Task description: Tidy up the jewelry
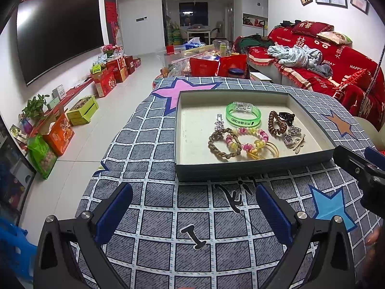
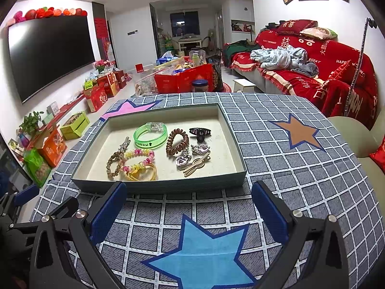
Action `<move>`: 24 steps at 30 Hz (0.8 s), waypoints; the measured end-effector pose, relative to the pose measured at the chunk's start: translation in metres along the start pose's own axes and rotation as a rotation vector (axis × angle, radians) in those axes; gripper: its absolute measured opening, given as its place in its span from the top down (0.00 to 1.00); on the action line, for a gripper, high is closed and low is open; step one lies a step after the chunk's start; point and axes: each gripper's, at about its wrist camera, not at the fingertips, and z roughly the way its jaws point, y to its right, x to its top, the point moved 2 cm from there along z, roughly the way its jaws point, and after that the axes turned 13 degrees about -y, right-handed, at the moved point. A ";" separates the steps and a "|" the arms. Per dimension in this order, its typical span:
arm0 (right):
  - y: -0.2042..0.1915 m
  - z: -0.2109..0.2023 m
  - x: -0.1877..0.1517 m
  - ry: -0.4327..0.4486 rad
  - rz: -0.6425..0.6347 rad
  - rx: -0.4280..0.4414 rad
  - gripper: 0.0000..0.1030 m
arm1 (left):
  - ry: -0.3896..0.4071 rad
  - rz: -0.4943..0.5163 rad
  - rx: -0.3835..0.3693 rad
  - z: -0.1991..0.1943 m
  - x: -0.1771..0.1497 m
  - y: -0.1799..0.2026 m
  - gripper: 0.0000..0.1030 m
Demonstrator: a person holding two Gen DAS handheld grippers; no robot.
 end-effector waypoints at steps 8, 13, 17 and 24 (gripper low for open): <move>0.000 0.000 0.000 0.001 0.000 0.001 0.00 | 0.000 0.000 0.001 0.000 0.000 0.000 0.00; -0.001 0.001 0.000 0.001 0.001 0.001 0.00 | -0.006 0.000 0.005 0.000 -0.003 -0.001 0.00; -0.001 0.001 0.000 0.000 0.002 0.002 0.00 | -0.011 -0.002 0.008 -0.002 -0.004 -0.003 0.00; -0.001 0.001 -0.001 0.000 0.002 0.003 0.00 | -0.021 0.000 0.018 -0.001 0.000 -0.002 0.00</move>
